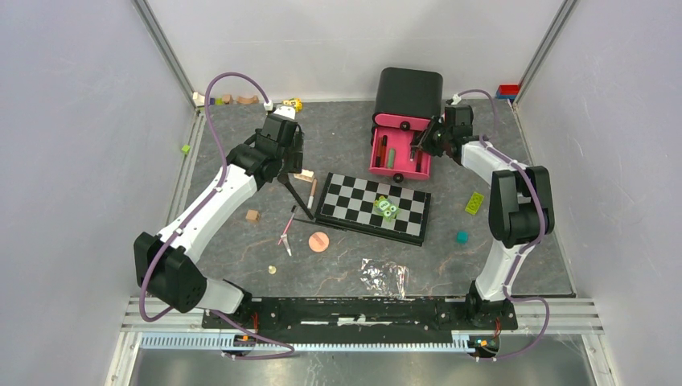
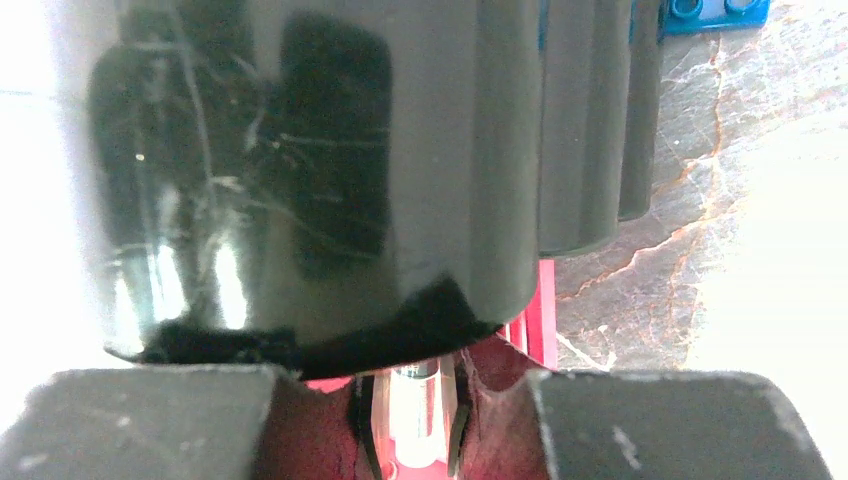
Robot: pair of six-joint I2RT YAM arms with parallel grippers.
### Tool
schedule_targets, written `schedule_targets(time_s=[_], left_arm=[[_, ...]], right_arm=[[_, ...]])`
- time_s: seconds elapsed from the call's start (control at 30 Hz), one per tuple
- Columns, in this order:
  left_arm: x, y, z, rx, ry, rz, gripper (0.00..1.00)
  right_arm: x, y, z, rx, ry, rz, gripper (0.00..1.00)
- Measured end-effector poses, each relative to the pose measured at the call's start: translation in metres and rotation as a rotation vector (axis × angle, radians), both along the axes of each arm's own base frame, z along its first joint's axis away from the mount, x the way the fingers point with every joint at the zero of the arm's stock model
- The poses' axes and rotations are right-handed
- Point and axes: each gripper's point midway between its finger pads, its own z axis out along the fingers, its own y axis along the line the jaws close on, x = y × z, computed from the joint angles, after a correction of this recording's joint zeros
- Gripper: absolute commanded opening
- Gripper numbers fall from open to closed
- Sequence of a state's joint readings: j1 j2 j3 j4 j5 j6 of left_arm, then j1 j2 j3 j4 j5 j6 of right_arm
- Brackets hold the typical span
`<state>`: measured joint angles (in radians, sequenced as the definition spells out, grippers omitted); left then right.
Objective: Organize the makeup
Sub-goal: Place the makeup in the drawer.
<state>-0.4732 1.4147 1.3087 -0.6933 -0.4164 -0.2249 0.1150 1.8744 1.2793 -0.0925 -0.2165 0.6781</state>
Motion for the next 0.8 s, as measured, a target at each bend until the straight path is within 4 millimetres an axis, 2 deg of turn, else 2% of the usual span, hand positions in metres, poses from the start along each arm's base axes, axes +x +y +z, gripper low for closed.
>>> schedule_targets(time_s=[0.07, 0.23, 0.63, 0.8], left_arm=[[0.0000, 0.0001, 0.0000, 0.001, 0.000, 0.000, 0.74], [0.0000, 0.0004, 0.0001, 0.006, 0.000, -0.005, 0.74], [0.0000, 0.0006, 0.0001, 0.008, 0.000, -0.006, 0.74], [0.0000, 0.0006, 0.0001, 0.008, 0.000, -0.006, 0.74]], right_arm=[[0.0026, -0.0002, 0.0005, -0.005, -0.003, 0.002, 0.33], [0.0051, -0.0020, -0.0014, -0.020, -0.004, 0.002, 0.38], [0.0046, -0.0020, -0.0021, -0.026, 0.000, 0.005, 0.39], [0.0032, 0.0026, 0.0035, -0.020, -0.010, 0.016, 0.39]])
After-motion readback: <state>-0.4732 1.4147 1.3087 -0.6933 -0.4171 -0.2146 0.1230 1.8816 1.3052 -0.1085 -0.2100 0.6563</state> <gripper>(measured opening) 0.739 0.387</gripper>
